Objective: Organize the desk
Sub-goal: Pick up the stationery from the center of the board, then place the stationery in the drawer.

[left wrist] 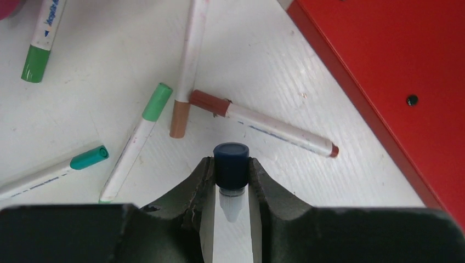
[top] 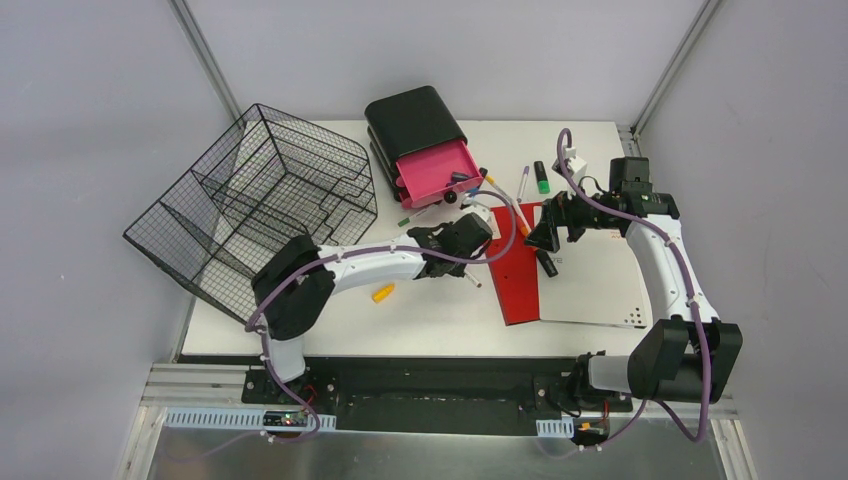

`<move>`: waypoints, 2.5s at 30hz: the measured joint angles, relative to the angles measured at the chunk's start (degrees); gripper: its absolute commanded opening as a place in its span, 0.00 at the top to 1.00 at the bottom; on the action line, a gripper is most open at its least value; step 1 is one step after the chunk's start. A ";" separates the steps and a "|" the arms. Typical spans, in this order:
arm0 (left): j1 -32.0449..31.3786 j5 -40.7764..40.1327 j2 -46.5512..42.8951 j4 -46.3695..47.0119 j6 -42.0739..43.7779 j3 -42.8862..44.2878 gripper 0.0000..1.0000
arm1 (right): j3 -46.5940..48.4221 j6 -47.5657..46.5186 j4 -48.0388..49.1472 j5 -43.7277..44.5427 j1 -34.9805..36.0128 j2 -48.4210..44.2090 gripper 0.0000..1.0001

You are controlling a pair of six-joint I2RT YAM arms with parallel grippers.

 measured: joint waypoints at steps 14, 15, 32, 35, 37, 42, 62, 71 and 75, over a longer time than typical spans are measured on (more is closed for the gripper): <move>0.28 5.84 -6.54 6.38 17.55 -3.26 1.00 | 0.00 -0.07 -0.02 0.00 0.07 0.00 0.01; 0.55 6.14 -6.82 6.62 18.05 -3.26 1.00 | 0.00 -0.11 -0.02 0.00 0.07 0.00 0.01; 9.90 13.66 -11.91 10.62 21.00 -2.14 1.00 | 0.00 -0.46 -0.20 0.00 0.28 0.00 0.01; 11.54 15.10 -11.91 11.32 22.18 -0.72 1.00 | 0.00 -0.48 -0.22 0.00 0.28 0.00 0.01; 12.66 15.80 -11.91 11.80 23.30 0.35 1.00 | 0.00 -0.48 -0.22 0.00 0.28 0.00 0.01; 15.12 16.55 -11.91 13.29 26.05 2.43 1.00 | 0.00 -0.55 -0.22 0.00 0.28 0.00 0.01; 19.30 12.41 -0.24 16.17 37.38 15.80 0.93 | 0.00 -0.63 -0.24 -0.02 0.37 0.00 0.01; 19.30 10.23 1.99 16.13 38.27 16.52 0.53 | 0.00 -0.66 -0.26 -0.02 0.37 0.00 0.01; 19.30 9.73 2.05 15.56 37.42 16.92 0.43 | 0.00 -0.66 -0.26 0.00 0.37 0.00 0.01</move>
